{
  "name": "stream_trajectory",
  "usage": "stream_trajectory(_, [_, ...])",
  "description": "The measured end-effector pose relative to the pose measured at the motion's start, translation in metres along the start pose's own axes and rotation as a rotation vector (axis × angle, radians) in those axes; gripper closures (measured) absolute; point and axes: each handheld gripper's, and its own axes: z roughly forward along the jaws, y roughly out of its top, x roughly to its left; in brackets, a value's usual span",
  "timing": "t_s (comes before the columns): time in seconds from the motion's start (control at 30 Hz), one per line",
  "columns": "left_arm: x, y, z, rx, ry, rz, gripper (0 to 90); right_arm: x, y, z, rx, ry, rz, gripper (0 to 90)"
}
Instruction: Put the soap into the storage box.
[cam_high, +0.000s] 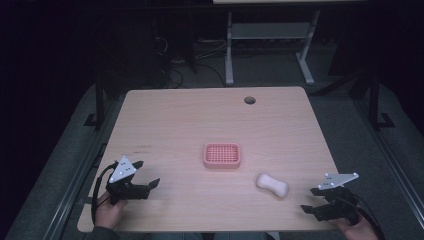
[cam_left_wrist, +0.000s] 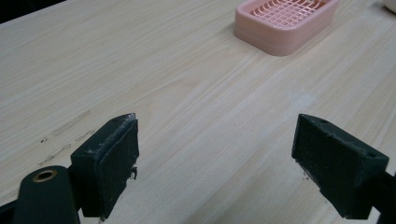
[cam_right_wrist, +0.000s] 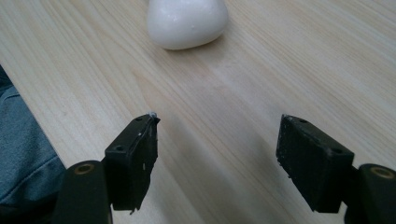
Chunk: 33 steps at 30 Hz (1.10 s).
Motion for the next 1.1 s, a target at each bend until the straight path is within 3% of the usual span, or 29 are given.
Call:
stream_trajectory(0.2, [-0.001,0.001,0.001,0.006,-0.004,0.015,14.5,0.003,0.007,0.001,0.011,0.003,-0.009,28.6])
stream_trajectory(0.6, [-0.001,0.000,0.000,0.002,-0.003,-0.001,14.5,0.004,0.028,0.005,0.061,0.009,-0.057,28.7])
stream_trajectory(0.73, [-0.001,0.000,0.000,0.005,-0.005,0.017,14.5,0.003,0.032,0.006,0.073,0.012,-0.059,28.8])
stream_trajectory(1.1, [0.000,0.000,-0.001,0.003,-0.006,0.005,14.5,0.007,0.054,0.007,0.107,0.017,-0.117,28.8])
